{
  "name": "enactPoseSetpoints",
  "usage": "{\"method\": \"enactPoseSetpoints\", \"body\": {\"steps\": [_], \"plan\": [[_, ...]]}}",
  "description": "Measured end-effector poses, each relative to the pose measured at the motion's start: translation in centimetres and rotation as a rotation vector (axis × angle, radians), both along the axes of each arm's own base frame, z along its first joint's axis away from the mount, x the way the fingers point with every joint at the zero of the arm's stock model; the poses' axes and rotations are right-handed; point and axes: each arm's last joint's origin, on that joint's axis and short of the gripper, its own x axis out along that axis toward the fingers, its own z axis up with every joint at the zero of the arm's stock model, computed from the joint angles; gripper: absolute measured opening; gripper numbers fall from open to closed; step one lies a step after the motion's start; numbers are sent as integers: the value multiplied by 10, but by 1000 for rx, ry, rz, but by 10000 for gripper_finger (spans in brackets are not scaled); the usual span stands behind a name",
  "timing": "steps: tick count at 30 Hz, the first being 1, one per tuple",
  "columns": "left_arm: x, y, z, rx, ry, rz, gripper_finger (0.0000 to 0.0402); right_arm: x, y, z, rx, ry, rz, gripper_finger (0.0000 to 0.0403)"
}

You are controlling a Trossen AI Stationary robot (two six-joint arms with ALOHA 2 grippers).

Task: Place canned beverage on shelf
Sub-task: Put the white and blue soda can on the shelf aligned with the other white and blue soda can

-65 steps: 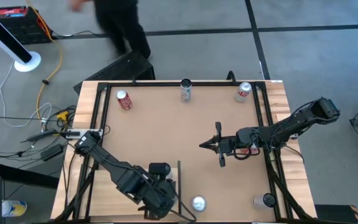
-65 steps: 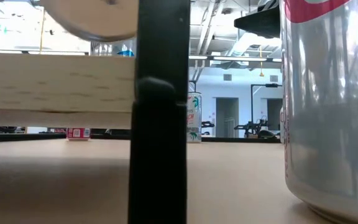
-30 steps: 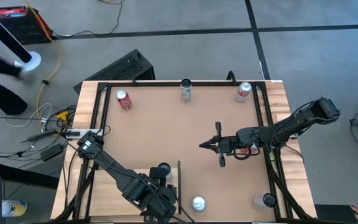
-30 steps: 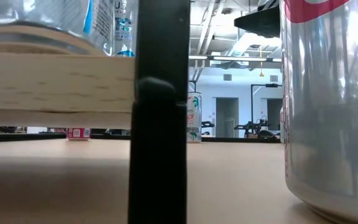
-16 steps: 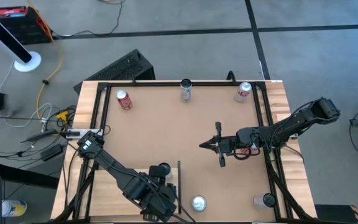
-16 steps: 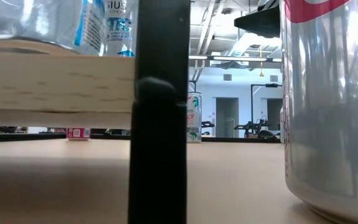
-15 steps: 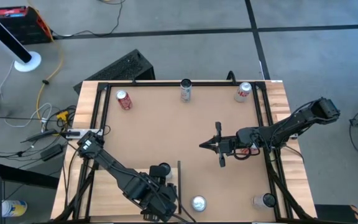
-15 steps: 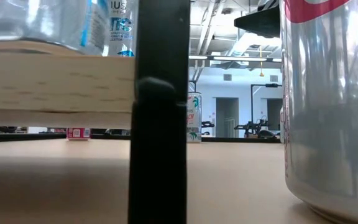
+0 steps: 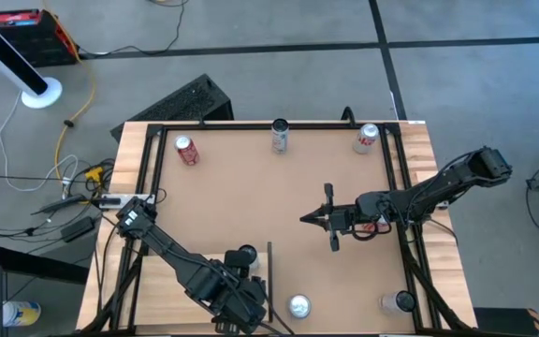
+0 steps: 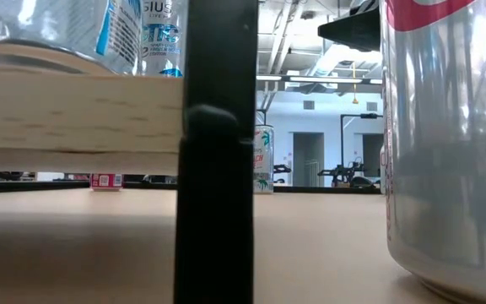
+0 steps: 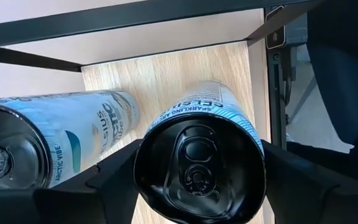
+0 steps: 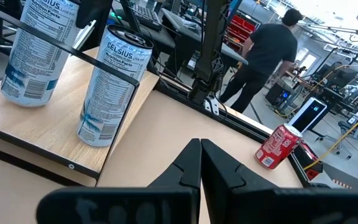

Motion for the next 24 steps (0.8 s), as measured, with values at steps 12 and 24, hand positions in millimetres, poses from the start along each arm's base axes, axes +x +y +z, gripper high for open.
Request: {"method": "enactPoseSetpoints", "body": {"steps": [12, 24], "plan": [[0, 0, 0, -2, 0, 10, 283, 0, 0, 0, 0, 0, 0, 31], [1, 1, 0, 15, -19, 51, 284, 0, 0, 0, 0, 0, 0, 31]]}}
